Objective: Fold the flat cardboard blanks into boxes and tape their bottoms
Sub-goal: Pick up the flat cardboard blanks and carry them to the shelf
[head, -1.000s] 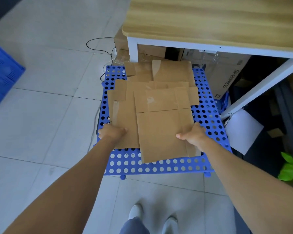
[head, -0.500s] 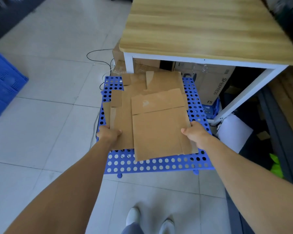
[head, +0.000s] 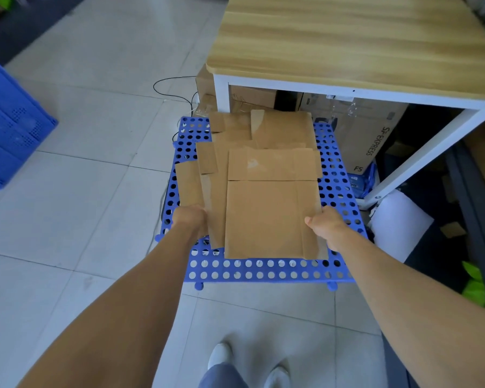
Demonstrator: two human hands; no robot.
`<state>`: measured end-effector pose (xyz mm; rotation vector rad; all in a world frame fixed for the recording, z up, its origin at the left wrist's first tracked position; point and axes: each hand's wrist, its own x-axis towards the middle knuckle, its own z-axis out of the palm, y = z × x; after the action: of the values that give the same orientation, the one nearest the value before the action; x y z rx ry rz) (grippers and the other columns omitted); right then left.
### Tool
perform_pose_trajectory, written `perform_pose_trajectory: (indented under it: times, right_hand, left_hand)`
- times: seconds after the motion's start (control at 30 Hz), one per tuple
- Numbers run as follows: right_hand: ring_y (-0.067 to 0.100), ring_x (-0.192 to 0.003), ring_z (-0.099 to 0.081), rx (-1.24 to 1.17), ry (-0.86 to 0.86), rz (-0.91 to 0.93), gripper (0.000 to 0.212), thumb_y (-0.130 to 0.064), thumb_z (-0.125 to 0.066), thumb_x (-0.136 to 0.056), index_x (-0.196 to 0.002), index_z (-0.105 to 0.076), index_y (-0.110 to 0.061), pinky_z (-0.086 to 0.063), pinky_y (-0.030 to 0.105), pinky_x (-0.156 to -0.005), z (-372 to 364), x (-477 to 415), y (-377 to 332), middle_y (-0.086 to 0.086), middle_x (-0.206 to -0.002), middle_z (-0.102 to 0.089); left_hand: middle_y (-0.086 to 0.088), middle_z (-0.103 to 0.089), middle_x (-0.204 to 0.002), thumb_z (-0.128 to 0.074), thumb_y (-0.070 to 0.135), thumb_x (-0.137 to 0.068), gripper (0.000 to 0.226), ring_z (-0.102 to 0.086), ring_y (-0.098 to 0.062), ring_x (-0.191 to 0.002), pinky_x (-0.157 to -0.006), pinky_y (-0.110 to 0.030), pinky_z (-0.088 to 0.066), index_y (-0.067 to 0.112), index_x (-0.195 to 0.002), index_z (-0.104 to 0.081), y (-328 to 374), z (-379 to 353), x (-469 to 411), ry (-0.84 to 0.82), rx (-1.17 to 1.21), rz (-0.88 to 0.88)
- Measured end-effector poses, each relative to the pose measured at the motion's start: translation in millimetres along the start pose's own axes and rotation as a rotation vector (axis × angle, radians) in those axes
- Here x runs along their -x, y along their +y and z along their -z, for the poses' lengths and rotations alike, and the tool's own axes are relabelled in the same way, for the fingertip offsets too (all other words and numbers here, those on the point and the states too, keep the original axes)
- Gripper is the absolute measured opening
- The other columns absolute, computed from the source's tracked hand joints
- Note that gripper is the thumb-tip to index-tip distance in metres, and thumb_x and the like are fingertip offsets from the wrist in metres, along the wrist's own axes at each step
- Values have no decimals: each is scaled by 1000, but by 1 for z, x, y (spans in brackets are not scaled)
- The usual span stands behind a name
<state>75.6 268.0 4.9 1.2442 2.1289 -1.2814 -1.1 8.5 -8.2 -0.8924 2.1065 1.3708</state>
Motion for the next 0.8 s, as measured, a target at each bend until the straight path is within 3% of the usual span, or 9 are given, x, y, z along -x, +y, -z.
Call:
perform_pose_trajectory:
  times: [0.1, 0.13, 0.27, 0.37, 0.47, 0.6, 0.7, 0.8]
  right_hand:
    - [31, -128, -43, 7, -4, -1, 48, -13, -53, -96, -139, -37, -1, -38, 38, -102, -2, -4, 2, 15, -141, -44]
    - [31, -127, -44, 5, -15, 4, 47, -13, -54, -96, -138, -38, -1, -38, 38, -102, -3, -5, 2, 15, -140, -45]
    - [29, -123, -48, -51, -58, 22, 38, -15, -51, -97, -133, -44, -4, -41, 36, -96, 3, -1, -6, 10, -135, -49]
    - [30, -117, -51, -144, -48, 58, 25, -12, -46, -99, -123, -52, -7, -43, 37, -91, 17, 10, -21, 11, -127, -55]
    - [30, -111, -56, -254, -41, 92, 18, -11, -43, -100, -113, -56, -12, -46, 45, -97, 39, 30, -41, 12, -123, -58]
    - [22, -97, -52, -358, -3, 154, 25, -10, -42, -101, -122, -56, -9, -43, 35, -82, 81, 76, -67, 7, -112, -56]
    - [21, -97, -52, -406, 83, 211, 27, -11, -43, -101, -123, -58, -8, -42, 35, -81, 119, 113, -80, 7, -119, -58]
    - [20, -101, -52, -453, 170, 266, 29, -12, -45, -100, -126, -58, -11, -42, 35, -84, 162, 149, -93, 5, -125, -57]
  left_hand:
    - [-14, -64, -98, -52, 2, -94, 6, -56, -19, -70, -70, -33, -53, 4, -97, -57, -2, -6, 12, -169, 290, 30]
    - [-10, -62, -91, -53, 2, -95, 3, -57, -19, -69, -70, -36, -53, 4, -97, -55, -1, -9, 15, -193, 359, 39]
    - [-12, -62, -120, -56, 8, -94, 32, -59, -28, -105, -88, -43, -49, 1, -125, -53, 11, -17, 20, -175, 347, 16]
    - [-13, -58, -128, -50, 10, -98, 36, -55, -29, -118, -100, -41, -46, 0, -133, -49, 28, -9, 33, -188, 308, -30]
    - [-11, -59, -128, -52, 13, -97, 38, -57, -27, -115, -100, -40, -46, 1, -133, -49, 50, 4, 53, -163, 263, -80]
    - [-10, -65, -111, -57, 16, -95, 24, -62, -28, -101, -92, -44, -51, 6, -116, -61, 83, 29, 100, -114, 223, -171]
    - [-10, -66, -105, -62, 18, -92, 14, -64, -27, -92, -89, -46, -53, 10, -103, -62, 115, 47, 142, -86, 191, -267]
    - [-10, -67, -103, -64, 20, -89, 17, -63, -28, -95, -90, -47, -52, 9, -103, -65, 151, 60, 180, -77, 135, -390]
